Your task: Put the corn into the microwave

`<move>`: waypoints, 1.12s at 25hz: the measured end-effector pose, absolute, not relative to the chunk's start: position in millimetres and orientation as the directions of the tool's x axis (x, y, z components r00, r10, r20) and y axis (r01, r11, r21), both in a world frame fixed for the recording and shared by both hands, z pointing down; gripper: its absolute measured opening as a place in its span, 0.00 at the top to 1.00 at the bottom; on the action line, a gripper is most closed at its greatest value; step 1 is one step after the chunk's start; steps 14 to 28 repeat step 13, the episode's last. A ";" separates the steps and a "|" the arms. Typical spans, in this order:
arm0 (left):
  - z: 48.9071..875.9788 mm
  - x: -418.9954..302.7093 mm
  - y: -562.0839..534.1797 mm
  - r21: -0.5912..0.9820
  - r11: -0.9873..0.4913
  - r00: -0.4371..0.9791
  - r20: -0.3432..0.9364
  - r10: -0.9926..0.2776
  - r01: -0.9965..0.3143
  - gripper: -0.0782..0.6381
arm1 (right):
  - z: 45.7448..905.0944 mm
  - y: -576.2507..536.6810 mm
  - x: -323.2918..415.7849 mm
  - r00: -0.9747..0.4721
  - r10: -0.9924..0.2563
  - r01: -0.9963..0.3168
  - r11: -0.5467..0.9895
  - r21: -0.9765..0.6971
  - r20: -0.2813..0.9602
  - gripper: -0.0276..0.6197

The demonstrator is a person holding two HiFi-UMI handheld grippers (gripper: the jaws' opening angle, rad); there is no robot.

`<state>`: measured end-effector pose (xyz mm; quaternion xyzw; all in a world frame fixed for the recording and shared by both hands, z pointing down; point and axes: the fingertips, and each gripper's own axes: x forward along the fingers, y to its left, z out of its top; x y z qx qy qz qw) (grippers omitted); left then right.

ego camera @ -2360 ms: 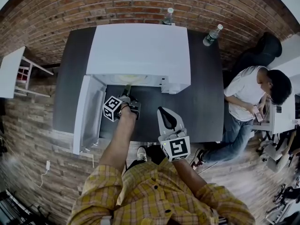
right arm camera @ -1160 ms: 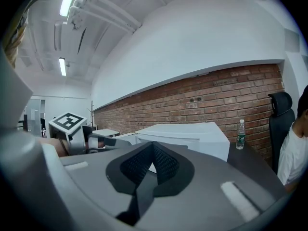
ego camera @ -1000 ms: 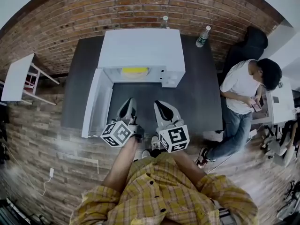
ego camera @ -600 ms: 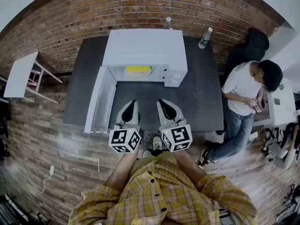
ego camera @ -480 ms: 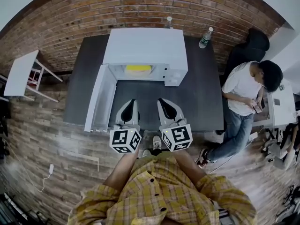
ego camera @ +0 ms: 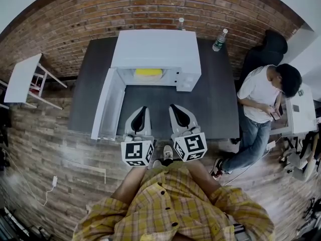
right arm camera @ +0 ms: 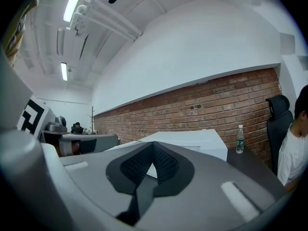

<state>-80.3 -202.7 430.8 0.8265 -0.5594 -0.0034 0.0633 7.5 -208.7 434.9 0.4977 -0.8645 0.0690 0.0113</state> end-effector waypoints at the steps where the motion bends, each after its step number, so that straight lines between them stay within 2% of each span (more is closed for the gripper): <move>1: 427.6 -79.9 -201.6 0.087 -0.365 0.371 0.058 -0.927 -0.927 0.90 | 434.0 -208.6 8.0 -0.503 -0.860 -0.863 0.494 -0.109 0.085 0.95; 6: 415.3 -75.6 -194.9 0.014 -0.366 0.366 0.030 -0.930 -0.931 0.90 | 432.6 -206.2 9.5 -0.497 -0.865 -0.866 0.488 -0.108 0.076 0.96; 28: 411.5 -78.6 -192.5 0.017 -0.356 0.357 0.026 -0.934 -0.934 0.90 | 429.9 -204.1 9.5 -0.497 -0.865 -0.866 0.489 -0.103 0.070 0.96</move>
